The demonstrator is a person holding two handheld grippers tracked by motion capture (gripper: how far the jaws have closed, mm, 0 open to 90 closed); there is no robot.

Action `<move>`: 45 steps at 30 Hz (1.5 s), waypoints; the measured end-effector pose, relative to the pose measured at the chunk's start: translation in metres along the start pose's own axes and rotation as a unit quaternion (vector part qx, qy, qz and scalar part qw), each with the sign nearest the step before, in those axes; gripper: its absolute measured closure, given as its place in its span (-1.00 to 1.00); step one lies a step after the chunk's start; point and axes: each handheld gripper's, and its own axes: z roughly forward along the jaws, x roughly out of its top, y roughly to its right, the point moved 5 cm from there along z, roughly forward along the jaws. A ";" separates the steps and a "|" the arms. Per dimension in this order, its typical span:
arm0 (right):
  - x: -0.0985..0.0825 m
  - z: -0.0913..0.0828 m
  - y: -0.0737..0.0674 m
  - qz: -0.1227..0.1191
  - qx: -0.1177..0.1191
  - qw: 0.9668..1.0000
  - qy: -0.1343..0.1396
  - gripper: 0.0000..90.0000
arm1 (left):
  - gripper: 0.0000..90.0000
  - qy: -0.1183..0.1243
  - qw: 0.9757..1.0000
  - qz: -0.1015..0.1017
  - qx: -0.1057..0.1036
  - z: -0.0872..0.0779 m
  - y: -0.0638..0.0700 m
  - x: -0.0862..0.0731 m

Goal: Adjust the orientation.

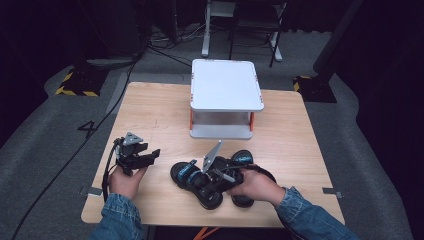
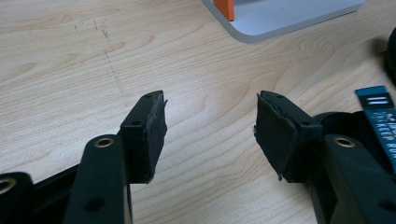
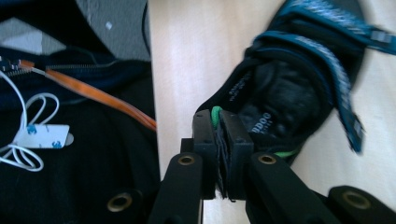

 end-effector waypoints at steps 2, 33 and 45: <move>0.000 0.004 -0.001 0.003 -0.002 1.000 0.003 0.88 | -0.04 0.002 1.000 -0.003 -0.001 -0.001 0.000 0.000; 0.017 -0.006 0.050 0.029 -0.178 0.981 0.076 0.79 | -0.04 0.003 1.000 -0.003 -0.012 0.007 0.000 0.007; -0.010 -0.083 0.047 0.071 -0.258 0.948 0.173 0.80 | -0.05 -0.003 1.000 -0.004 -0.004 0.003 0.000 0.001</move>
